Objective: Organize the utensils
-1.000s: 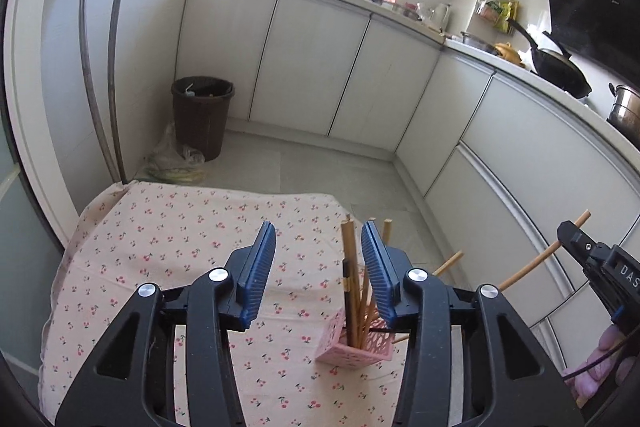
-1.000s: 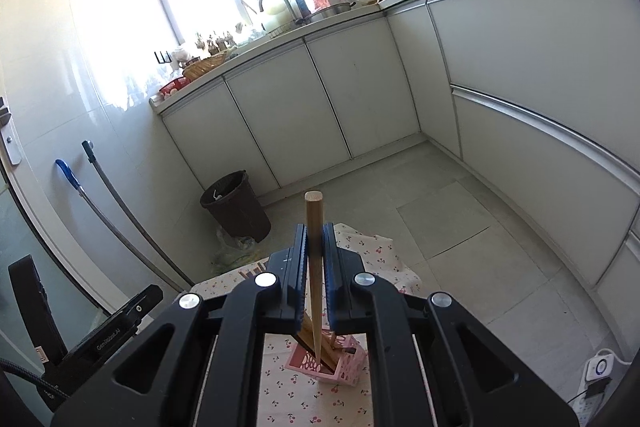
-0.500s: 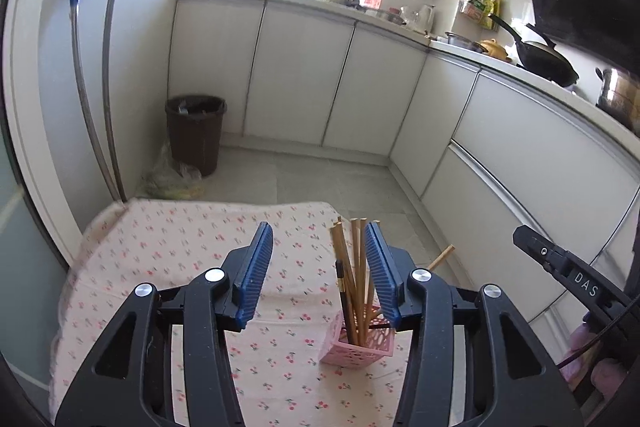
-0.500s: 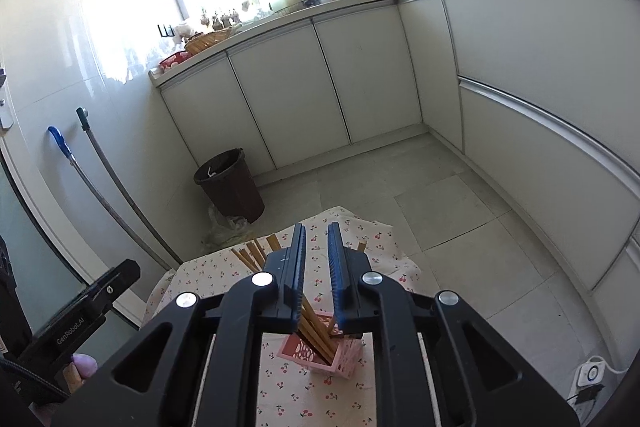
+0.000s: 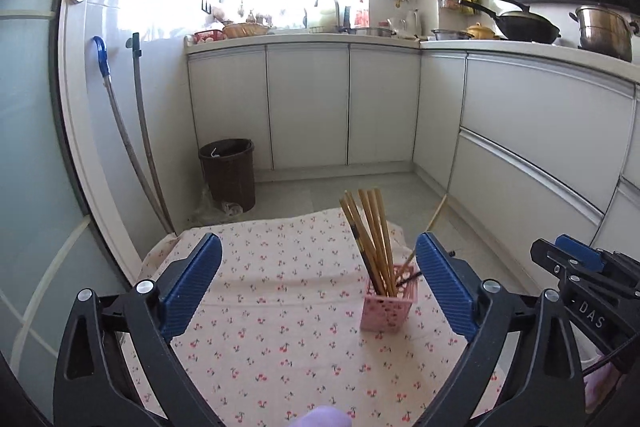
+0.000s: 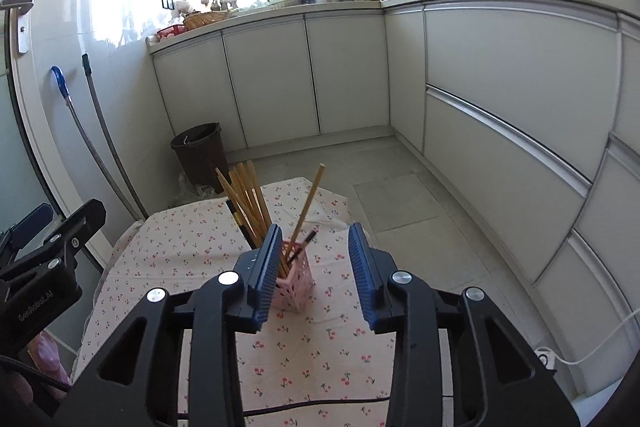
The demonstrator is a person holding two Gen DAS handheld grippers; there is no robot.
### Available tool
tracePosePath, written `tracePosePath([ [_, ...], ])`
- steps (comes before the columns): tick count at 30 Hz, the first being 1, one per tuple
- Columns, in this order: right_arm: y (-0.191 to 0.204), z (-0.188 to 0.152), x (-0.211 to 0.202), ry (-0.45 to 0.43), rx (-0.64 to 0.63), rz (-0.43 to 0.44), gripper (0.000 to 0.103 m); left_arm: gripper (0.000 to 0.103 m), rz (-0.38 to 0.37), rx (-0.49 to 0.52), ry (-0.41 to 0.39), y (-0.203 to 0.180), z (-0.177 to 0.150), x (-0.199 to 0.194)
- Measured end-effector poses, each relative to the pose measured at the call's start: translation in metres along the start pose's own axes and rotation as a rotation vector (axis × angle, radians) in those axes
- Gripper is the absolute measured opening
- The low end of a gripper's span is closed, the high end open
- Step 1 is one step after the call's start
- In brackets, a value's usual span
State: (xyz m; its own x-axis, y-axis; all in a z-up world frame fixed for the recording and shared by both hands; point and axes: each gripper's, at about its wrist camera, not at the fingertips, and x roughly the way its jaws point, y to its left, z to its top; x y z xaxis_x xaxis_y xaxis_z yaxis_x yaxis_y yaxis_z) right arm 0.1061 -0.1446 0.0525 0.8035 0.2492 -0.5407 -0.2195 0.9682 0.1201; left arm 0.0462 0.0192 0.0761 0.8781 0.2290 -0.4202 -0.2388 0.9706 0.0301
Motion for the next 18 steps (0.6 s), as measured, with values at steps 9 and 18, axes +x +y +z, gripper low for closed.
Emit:
tracePosePath([
  [9,-0.013,-0.071,-0.036,0.052,0.000,-0.063,0.044,0.096,0.003,0.027,0.031,-0.018,-0.059,-0.041],
  [18,-0.013,-0.112,-0.068,0.015,-0.020,-0.114,0.067,0.096,-0.008,0.040,0.044,-0.026,-0.090,-0.058],
])
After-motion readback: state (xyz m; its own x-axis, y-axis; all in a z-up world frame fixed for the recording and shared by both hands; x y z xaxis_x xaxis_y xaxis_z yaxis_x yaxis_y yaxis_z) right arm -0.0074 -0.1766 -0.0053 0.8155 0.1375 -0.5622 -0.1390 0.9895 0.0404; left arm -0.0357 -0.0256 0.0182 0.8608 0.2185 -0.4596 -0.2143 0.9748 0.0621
